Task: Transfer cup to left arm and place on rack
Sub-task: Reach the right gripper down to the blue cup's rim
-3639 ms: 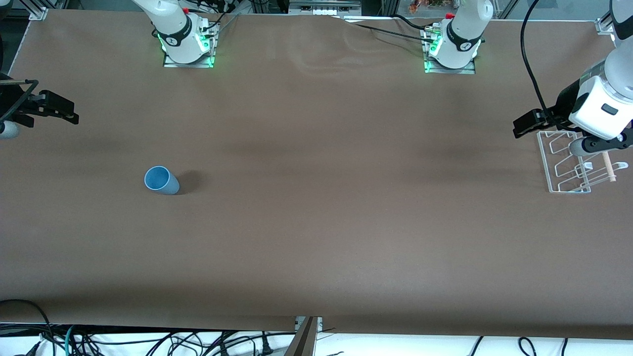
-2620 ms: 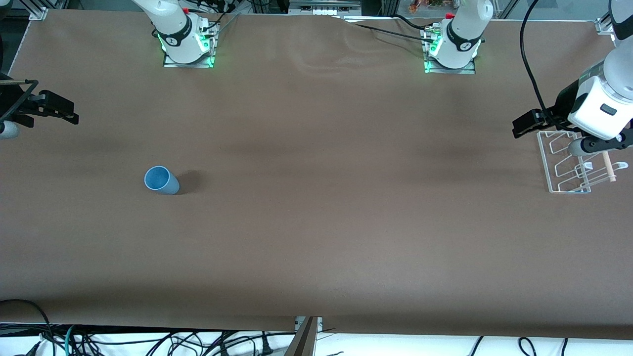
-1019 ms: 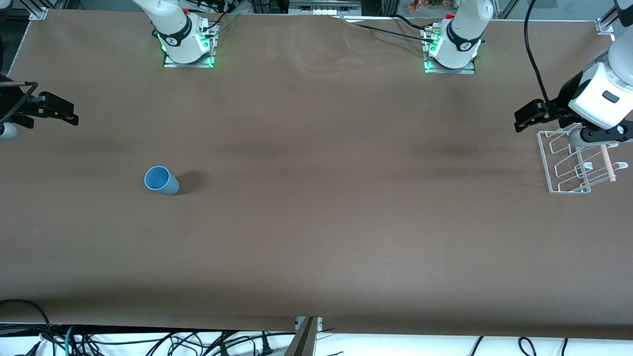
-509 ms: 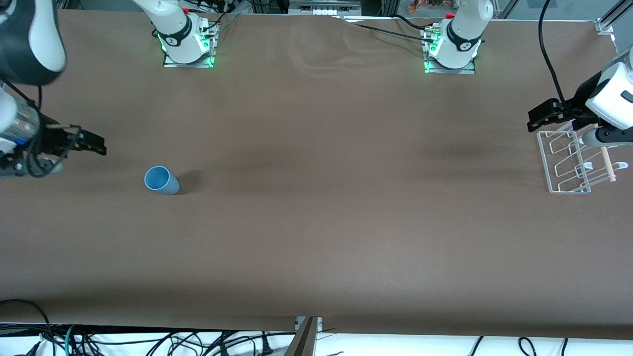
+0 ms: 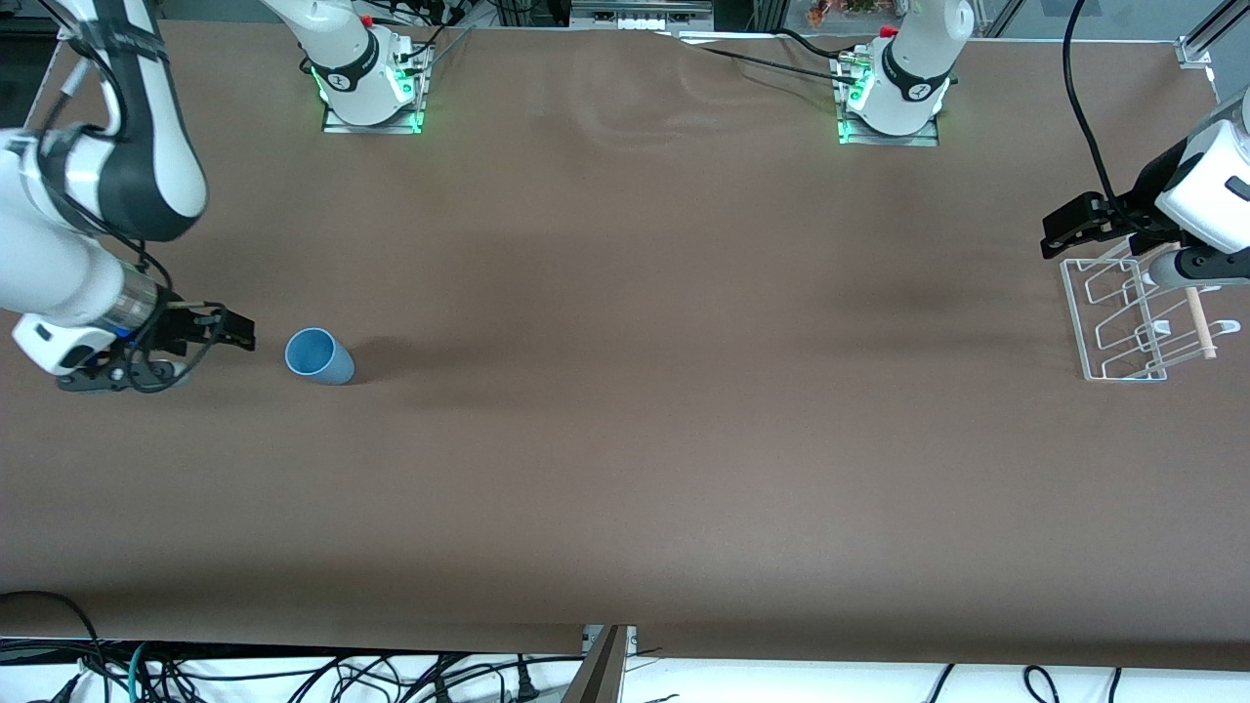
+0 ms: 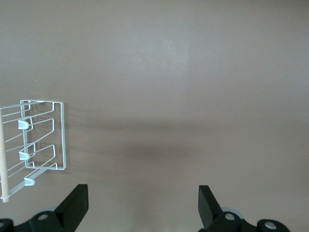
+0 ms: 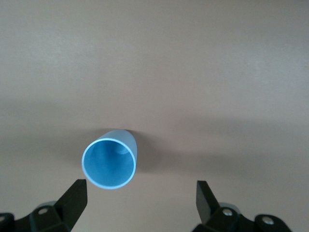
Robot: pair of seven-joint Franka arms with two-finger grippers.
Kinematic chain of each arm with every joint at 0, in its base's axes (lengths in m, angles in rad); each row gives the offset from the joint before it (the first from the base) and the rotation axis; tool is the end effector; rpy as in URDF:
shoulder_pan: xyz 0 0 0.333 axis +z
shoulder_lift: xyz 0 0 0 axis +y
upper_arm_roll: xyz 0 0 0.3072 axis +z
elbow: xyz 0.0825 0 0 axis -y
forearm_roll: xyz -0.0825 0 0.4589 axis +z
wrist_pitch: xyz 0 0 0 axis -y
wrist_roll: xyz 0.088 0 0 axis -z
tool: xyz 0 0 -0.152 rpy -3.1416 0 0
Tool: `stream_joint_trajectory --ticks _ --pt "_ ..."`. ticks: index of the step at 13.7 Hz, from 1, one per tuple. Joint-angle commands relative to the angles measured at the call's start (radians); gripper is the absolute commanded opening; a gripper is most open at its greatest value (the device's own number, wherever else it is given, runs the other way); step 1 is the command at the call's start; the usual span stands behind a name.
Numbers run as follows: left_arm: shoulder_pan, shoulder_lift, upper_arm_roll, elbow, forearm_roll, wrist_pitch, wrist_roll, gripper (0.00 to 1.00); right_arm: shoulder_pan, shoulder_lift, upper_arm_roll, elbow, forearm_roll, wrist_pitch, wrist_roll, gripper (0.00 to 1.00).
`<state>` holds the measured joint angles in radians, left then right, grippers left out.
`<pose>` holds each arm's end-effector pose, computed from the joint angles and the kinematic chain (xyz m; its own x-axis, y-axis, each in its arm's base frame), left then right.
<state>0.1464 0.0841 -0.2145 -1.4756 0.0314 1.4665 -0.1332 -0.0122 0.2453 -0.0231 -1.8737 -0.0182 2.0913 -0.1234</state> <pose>0.6382 -0.0339 0.5614 0.9938 0.0677 -0.0885 0.0657 -0.9975 -0.0255 0.6726 -0.0251 0.2879 0.9948 0.0975 -0.0301 0.0981 -0.9950 0.0176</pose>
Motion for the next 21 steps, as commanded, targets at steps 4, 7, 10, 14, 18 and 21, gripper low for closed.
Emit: stream_joint_trajectory --ticks 4,7,10,14,18,21 --pt "0.005 -0.021 -0.006 -0.017 0.007 -0.008 0.012 1.00 -0.006 0.022 0.012 -0.120 -0.003 0.153 0.014 1.00" --pt "0.005 -0.020 -0.006 -0.018 0.008 -0.008 0.012 1.00 -0.006 0.034 0.012 -0.169 0.004 0.213 0.014 1.00" --pt "0.005 -0.017 -0.006 -0.017 0.008 -0.005 0.012 1.00 -0.006 0.051 0.012 -0.170 0.008 0.216 0.034 1.00" --pt "0.004 -0.012 -0.006 -0.018 0.007 0.000 0.009 1.00 -0.005 0.068 0.014 -0.182 0.008 0.233 0.051 1.00" --pt "0.001 -0.010 -0.006 -0.017 0.007 -0.002 0.009 1.00 -0.005 0.092 0.014 -0.193 0.008 0.276 0.051 1.00" --pt "-0.002 -0.012 -0.006 -0.011 0.007 0.003 0.007 1.00 -0.005 0.104 0.014 -0.193 0.008 0.288 0.051 0.80"
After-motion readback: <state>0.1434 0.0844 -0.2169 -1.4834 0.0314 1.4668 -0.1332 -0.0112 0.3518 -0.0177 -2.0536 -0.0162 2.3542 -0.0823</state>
